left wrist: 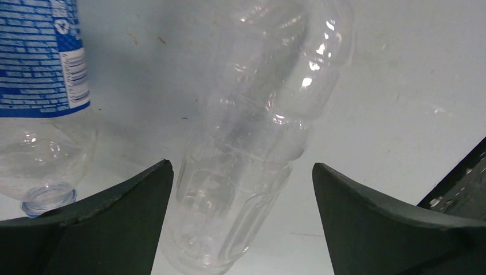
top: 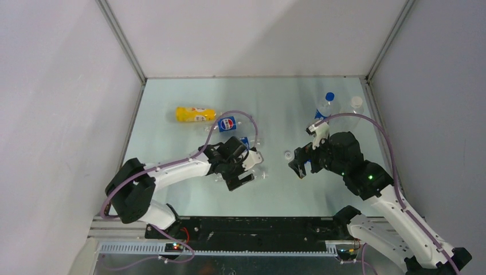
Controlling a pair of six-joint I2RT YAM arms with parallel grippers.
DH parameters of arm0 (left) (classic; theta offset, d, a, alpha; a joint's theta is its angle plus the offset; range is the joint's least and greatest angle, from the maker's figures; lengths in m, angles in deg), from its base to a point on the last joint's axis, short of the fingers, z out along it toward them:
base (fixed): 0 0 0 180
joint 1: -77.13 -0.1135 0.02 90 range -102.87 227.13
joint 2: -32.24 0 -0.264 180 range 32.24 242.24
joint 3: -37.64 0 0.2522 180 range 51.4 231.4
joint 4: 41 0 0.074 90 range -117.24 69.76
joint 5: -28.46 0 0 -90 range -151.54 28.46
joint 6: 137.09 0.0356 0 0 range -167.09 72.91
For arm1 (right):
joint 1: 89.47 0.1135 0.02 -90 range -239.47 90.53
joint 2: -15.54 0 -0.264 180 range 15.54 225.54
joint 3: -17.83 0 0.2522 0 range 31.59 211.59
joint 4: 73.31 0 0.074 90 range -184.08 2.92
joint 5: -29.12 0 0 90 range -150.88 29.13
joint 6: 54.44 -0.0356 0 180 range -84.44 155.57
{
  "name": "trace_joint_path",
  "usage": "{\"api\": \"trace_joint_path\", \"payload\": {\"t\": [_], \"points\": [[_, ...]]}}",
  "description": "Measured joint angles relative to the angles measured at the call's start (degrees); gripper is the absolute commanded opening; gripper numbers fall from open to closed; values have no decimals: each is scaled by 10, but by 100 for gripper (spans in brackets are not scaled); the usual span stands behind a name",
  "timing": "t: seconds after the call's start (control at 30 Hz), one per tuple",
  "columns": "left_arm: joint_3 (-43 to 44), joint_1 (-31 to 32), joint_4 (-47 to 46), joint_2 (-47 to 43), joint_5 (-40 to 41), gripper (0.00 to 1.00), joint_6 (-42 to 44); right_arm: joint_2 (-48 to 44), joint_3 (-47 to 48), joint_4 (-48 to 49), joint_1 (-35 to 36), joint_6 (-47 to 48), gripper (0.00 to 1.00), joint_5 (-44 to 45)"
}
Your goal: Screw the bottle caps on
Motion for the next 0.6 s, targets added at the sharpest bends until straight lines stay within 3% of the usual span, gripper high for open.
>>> {"api": "trace_joint_path", "payload": {"t": [0.37,0.6], "points": [[-19,1,-16,24,-19,82,38,42,-1,-1,0,-38,99,24],[-19,7,-30,31,-44,66,32,100,-1,1,-1,-82,100,52]]}}
